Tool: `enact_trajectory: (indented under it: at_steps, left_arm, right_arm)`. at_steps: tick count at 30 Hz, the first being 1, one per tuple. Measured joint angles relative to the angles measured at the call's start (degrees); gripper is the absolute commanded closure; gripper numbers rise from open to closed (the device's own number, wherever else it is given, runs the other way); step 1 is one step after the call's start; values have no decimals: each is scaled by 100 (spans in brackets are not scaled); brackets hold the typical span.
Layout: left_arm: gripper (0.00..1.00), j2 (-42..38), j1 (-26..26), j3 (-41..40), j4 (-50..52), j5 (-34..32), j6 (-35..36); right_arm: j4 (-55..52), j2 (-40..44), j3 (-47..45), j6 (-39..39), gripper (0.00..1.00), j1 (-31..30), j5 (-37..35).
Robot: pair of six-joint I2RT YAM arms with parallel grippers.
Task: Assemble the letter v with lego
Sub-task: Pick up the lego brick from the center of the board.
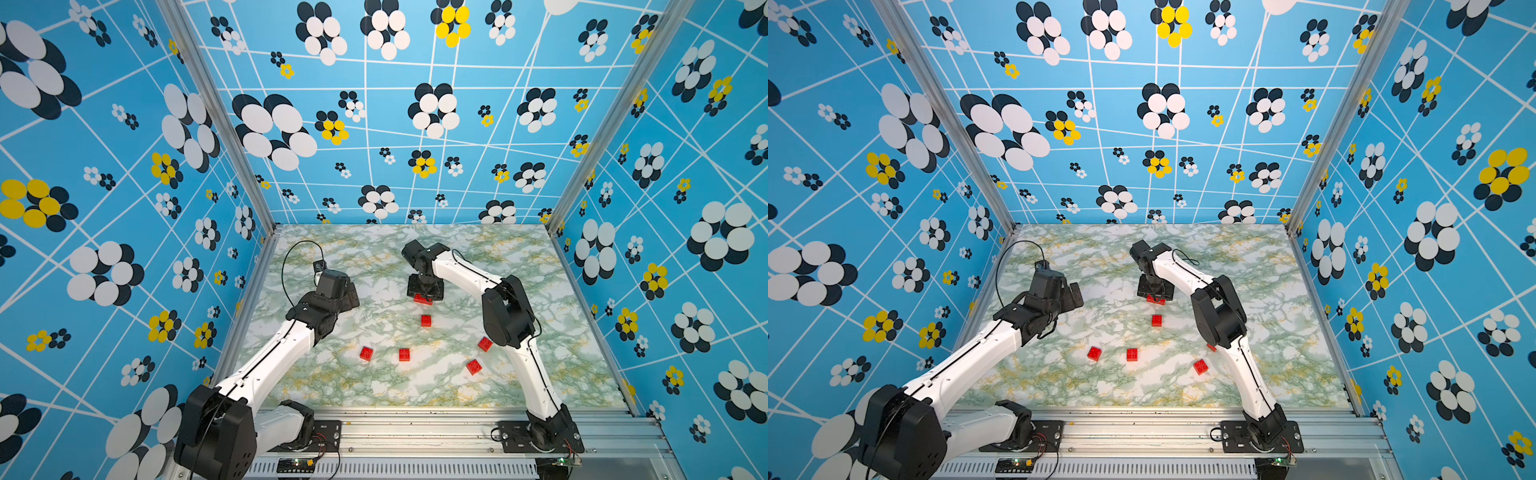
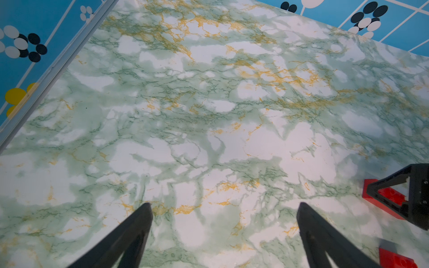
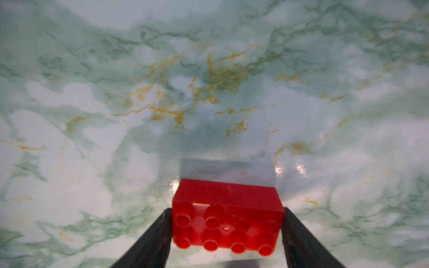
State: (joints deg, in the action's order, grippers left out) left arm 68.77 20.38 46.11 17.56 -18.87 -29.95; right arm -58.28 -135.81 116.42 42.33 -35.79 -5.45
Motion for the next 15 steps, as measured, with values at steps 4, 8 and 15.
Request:
enact_trajectory:
  at_steps: [4,8,15]
  left_arm:
    - [2,0,0,0,0,0,4]
    - [2,0,0,-2,-2,0,15]
    - [2,0,0,-74,-24,2,15]
  right_arm:
    - [0,-35,0,0,34,0,0]
    - [0,-35,0,-15,42,4,-2]
    - [-11,153,-214,-170,48,2,0]
